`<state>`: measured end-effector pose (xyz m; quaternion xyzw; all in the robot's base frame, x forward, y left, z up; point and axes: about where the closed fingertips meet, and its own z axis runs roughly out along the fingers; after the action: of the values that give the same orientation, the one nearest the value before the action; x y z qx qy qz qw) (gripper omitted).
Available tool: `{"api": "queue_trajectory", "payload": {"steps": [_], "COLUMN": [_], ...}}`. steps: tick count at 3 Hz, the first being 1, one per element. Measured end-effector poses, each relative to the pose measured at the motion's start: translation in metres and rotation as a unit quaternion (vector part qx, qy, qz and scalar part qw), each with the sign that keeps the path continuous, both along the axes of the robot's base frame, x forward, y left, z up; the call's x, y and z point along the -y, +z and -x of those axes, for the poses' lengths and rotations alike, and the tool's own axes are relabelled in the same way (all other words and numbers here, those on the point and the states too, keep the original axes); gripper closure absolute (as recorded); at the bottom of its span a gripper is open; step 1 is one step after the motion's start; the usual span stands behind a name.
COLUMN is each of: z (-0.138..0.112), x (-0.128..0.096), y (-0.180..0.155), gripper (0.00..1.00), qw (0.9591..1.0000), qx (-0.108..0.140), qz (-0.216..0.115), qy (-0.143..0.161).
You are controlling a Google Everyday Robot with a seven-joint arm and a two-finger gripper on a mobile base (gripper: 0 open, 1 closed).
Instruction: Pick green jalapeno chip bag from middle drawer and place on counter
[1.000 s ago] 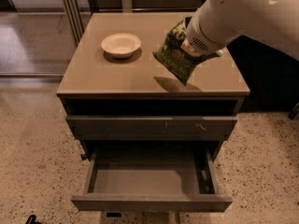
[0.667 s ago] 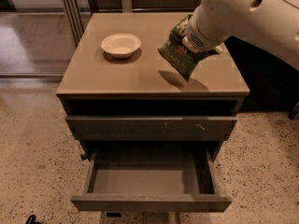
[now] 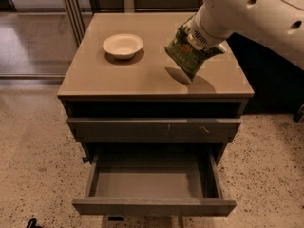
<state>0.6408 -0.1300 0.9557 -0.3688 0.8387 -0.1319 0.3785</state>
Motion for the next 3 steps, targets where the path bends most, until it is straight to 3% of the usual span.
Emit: {"api": "queue_trajectory", "payload": {"steps": [3], "z": [0.0], "x": [0.0], "y": [0.0001], "gripper": [0.11], "qw": [1.0], "qx": [0.0], "qz": [0.0], "qy": [0.0]}}
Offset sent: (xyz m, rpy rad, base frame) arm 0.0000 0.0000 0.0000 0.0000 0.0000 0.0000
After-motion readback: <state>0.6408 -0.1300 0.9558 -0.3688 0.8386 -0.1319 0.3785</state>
